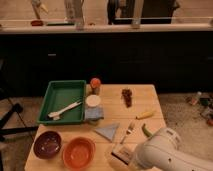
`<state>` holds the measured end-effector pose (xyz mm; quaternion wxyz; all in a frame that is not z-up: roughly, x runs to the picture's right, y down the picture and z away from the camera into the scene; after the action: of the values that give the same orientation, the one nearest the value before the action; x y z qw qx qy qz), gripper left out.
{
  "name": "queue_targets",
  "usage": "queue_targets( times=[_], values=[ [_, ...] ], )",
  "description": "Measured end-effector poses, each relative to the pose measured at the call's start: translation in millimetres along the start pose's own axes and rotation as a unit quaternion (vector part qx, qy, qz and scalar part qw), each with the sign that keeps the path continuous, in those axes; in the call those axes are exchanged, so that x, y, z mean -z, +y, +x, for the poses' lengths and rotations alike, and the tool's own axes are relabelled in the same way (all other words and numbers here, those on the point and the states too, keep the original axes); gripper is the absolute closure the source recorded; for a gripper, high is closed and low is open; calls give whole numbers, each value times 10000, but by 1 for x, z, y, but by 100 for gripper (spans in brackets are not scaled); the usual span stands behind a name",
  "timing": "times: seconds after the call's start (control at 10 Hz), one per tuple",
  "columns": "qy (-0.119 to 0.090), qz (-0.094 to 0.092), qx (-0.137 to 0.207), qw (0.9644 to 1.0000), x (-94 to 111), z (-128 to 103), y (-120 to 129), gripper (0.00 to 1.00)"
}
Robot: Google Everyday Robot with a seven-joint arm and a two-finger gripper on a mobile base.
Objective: Place eraser in red bowl
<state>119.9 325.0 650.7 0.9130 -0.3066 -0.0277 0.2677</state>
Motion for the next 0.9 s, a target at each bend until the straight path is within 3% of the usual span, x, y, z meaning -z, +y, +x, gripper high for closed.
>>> queue_targets(
  times=[0.4, 0.9],
  values=[
    [-139, 26, 771, 9969, 10, -31, 21, 100],
    [-131, 41, 785, 9968, 10, -31, 20, 100]
  ],
)
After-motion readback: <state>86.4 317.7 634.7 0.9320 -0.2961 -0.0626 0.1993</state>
